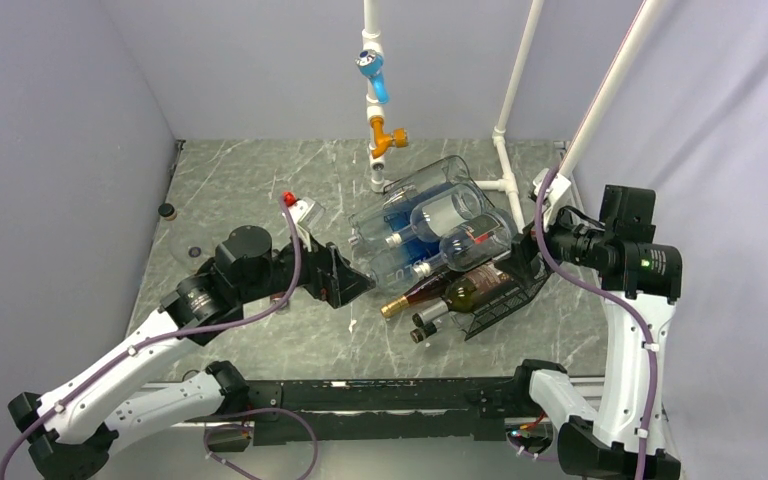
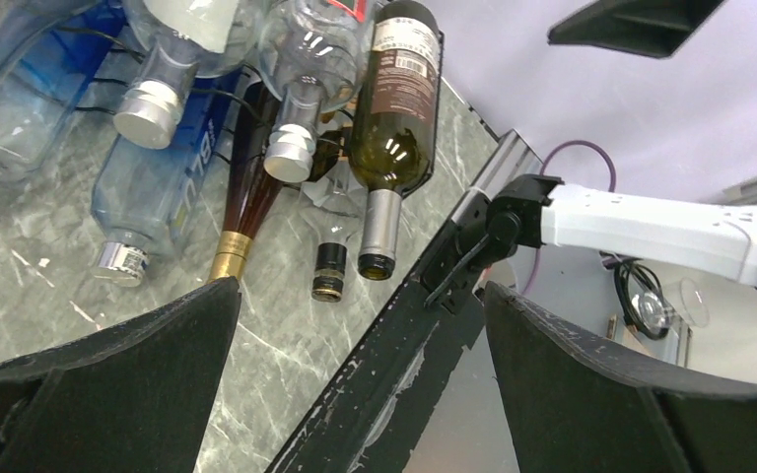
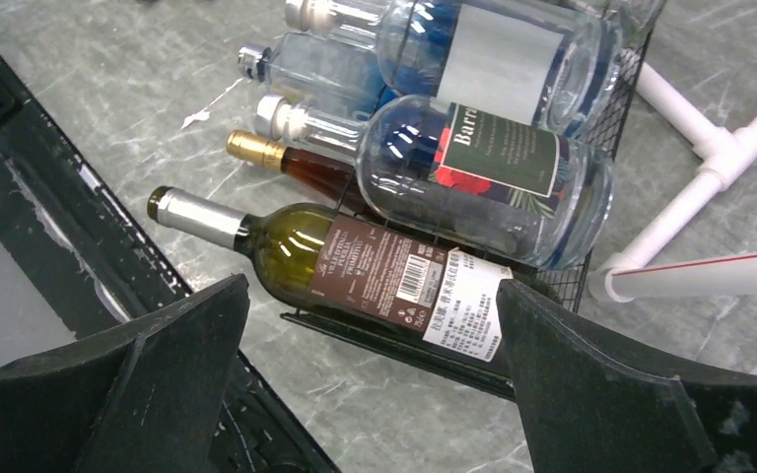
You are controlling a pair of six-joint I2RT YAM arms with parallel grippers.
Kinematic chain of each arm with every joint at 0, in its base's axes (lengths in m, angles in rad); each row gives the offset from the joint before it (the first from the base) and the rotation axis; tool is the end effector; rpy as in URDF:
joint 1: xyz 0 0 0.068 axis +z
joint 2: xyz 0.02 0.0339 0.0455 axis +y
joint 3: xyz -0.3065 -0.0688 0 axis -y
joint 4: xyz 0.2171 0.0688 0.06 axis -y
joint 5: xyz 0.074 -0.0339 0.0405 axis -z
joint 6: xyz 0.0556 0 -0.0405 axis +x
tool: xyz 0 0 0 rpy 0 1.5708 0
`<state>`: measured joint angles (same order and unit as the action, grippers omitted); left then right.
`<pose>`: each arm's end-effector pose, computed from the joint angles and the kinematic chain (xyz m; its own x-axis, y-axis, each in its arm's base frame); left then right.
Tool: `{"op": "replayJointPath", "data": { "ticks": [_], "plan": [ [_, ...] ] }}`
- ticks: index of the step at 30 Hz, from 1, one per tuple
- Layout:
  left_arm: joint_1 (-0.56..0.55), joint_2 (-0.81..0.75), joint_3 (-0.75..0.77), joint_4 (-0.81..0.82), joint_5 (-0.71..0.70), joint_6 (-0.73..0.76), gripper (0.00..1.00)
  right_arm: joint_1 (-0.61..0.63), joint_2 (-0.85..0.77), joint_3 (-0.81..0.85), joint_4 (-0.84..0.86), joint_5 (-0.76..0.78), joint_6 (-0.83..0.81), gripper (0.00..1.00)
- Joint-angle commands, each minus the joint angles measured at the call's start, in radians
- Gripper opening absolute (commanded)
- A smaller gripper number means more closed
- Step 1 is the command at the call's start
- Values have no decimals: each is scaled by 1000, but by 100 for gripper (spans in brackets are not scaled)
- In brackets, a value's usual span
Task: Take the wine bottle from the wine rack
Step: Pick up the wine bottle from the wine rack.
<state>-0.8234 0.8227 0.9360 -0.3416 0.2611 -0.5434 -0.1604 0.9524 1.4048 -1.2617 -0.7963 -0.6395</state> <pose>0.0879 -0.1160 0.3934 -0.5864 -0.1021 -0.8035 0.6733 0.4901 -0.5536 0.0944 0.0250 0.4304 -0.3494 -0.3663 -0.8624 -0.7275 0.6862 0.0033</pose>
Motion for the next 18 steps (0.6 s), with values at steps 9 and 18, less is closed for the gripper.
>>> {"op": "replayJointPath", "data": {
  "ticks": [9,18],
  "plan": [
    [-27,17,116,-60,-71,225,99,3,-66,-93,-31,-221,-158,100],
    [-27,92,178,-11,-12,248,99,-13,-51,-68,-111,-212,-270,100]
  ]
}}
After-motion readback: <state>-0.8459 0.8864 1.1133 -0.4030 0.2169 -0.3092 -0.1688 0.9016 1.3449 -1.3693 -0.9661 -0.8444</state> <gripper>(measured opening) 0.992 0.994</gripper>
